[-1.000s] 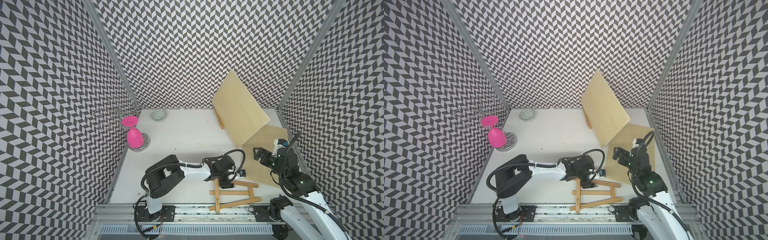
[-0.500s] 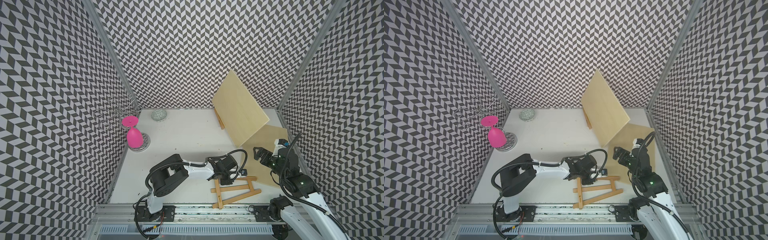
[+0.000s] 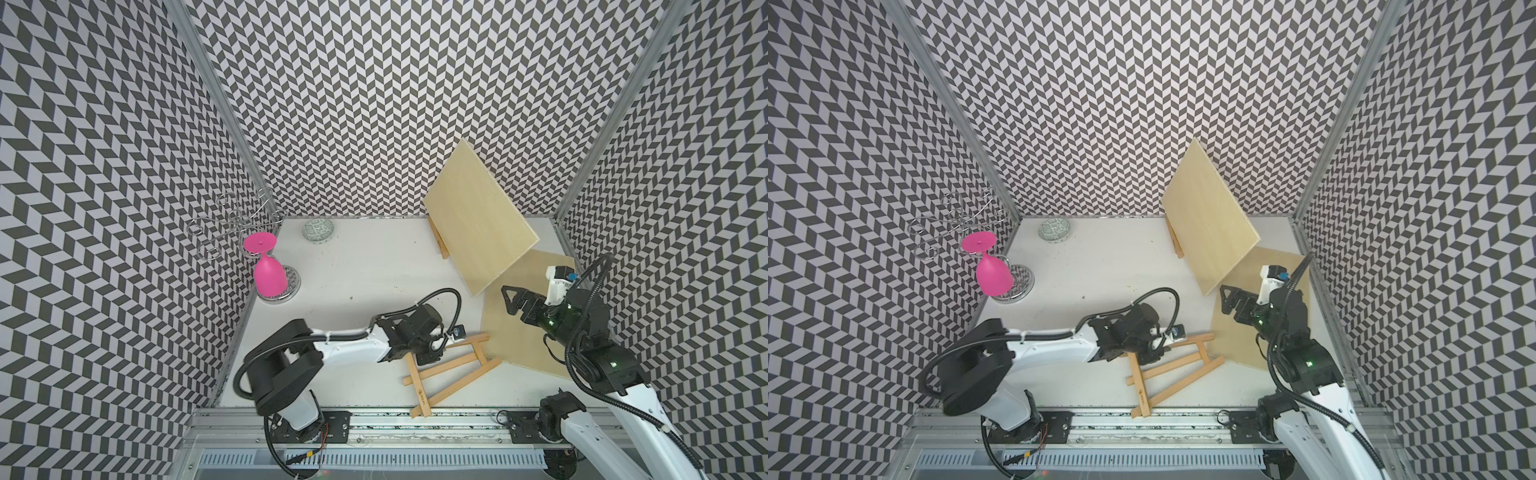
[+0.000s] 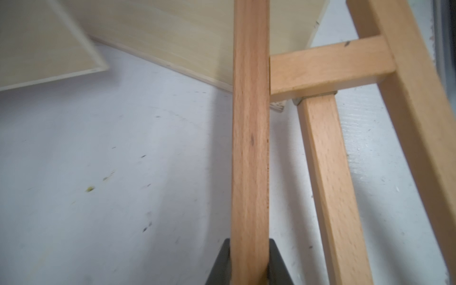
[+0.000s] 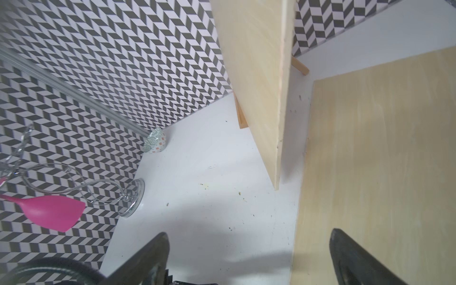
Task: Assemble the easel
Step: Pick up the easel at the center of the board, then unfold the easel.
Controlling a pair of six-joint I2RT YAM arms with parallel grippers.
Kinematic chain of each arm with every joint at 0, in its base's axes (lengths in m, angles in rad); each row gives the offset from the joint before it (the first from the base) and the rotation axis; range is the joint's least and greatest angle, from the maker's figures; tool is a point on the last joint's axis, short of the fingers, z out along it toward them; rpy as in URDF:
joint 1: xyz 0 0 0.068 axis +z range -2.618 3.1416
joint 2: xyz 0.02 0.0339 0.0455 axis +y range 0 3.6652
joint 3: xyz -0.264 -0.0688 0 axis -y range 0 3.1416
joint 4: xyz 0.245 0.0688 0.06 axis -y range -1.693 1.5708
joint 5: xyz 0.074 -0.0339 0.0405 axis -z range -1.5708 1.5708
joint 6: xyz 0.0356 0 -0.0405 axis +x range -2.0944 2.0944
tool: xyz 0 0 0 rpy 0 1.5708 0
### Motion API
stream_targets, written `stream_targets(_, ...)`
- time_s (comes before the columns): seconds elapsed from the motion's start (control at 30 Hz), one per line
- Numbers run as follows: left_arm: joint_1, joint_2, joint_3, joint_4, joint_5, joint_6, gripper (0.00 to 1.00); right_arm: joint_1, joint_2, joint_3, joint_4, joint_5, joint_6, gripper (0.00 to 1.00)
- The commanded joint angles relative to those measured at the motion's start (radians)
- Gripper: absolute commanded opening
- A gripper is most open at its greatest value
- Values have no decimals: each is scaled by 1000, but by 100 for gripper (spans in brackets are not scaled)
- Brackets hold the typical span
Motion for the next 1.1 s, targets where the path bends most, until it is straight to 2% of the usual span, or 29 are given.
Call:
stream_targets(0.0,94,-174,-89,219,29,-111,0,15,10,60,82,-35,-26,99)
stream_targets(0.1,196,-334,-183,353,61,-183,0,36,40,60,133,-59,-39,99)
stream_targets(0.17,236,-418,-252,470,42,-207,0,68,64,23,218,-113,-51,99)
stream_targets(0.27,283,-492,-295,571,-13,-254,0,173,109,-46,384,-156,-37,99)
stream_targets(0.37,340,-554,-320,648,14,-306,0,319,177,-94,525,-101,-73,99)
stream_targets(0.47,357,-605,-360,737,17,-338,0,346,246,-172,735,-244,-62,99)
stream_targets(0.63,363,-645,-399,834,-14,-366,0,366,341,-283,1075,-508,-50,99)
stream_targets(0.77,362,-631,-418,902,12,-353,0,386,385,-320,1210,-593,-71,99)
stream_targets(0.87,363,-590,-405,939,82,-353,0,405,426,-313,1252,-609,-102,99)
stream_targets(0.97,363,-545,-391,974,98,-374,0,428,466,-301,1307,-656,-130,99)
stream_targets(1.07,363,-515,-388,1022,131,-381,0,452,501,-267,1252,-595,-179,99)
